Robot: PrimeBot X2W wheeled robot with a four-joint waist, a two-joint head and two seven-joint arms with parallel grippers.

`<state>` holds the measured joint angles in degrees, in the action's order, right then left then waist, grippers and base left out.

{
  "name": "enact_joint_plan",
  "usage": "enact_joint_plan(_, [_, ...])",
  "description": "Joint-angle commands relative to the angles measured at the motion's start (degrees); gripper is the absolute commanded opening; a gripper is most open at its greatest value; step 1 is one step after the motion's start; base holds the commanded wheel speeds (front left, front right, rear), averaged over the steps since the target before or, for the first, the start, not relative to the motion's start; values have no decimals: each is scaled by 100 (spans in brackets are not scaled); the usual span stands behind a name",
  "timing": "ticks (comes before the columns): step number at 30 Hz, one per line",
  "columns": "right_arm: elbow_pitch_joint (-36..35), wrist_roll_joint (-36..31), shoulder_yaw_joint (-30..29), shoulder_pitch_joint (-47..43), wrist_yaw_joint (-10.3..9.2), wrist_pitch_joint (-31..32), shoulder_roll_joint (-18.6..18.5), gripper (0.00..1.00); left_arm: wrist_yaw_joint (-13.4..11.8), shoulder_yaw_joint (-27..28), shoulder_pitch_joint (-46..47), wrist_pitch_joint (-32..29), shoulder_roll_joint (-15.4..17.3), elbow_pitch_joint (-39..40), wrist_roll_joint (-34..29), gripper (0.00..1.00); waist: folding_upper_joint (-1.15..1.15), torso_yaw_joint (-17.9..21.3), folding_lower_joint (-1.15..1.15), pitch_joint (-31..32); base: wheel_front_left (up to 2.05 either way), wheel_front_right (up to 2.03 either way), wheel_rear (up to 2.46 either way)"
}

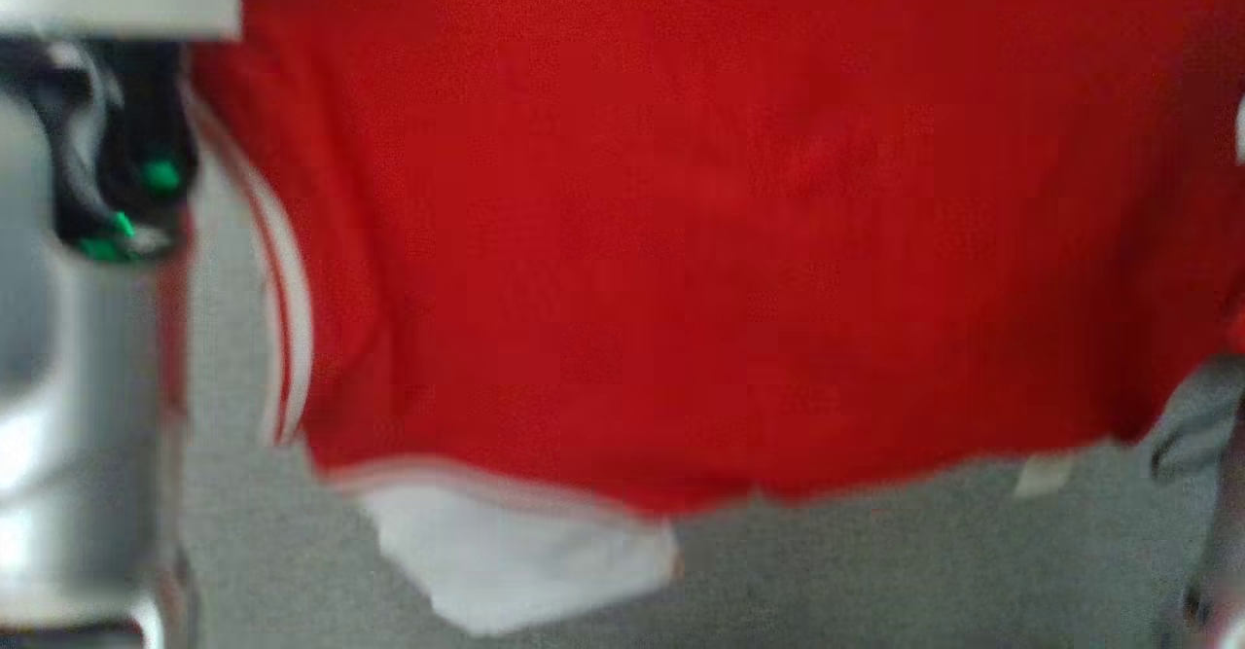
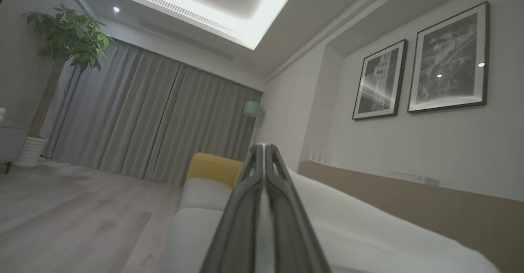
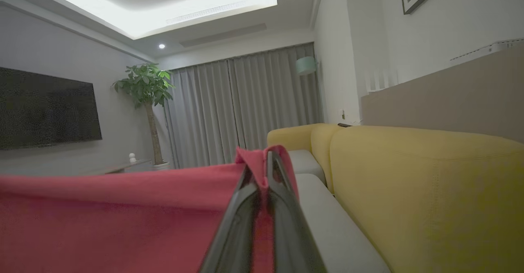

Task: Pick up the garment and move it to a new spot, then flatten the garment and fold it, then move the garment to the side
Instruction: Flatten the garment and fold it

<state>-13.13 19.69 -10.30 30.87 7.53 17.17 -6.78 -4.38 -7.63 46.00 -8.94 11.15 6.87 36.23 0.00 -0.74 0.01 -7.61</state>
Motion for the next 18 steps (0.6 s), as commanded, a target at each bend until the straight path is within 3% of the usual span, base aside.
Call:
enact_joint_plan(1, [145,1,189,756,-4,16,-163,0,99,261,680,-28,392,-268,-65,0,0,106,-1,-633,0,0,0])
enact_joint_plan(4, [1105,-82,393,1683,-4,-155,-386,0,246,318,1476,105,565,-1283,-163,0,0,152,-1,-1053,0,0,0])
enact_joint_plan(6, [1892,-106,431,2327,-4,-318,-436,0,239,523,2067,306,484,-1990,-7,0,0,154,-1,-1286,0,0,0])
enact_joint_plan(7, [1892,-106,431,2327,-4,-318,-436,0,239,523,2067,306,484,-1990,-7,0,0,154,-1,-1286,0,0,0])
enact_joint_plan(13, [3850,-322,534,4088,-4,-1240,-521,0,356,603,3495,1124,450,-3443,-156,0,0,53,-1,-1681,0,0,0])
enact_joint_plan(18, [5334,-693,875,4430,-4,-2078,-683,0,756,362,3716,1498,236,-4478,-171,0,0,-106,-1,-1722,0,0,0])
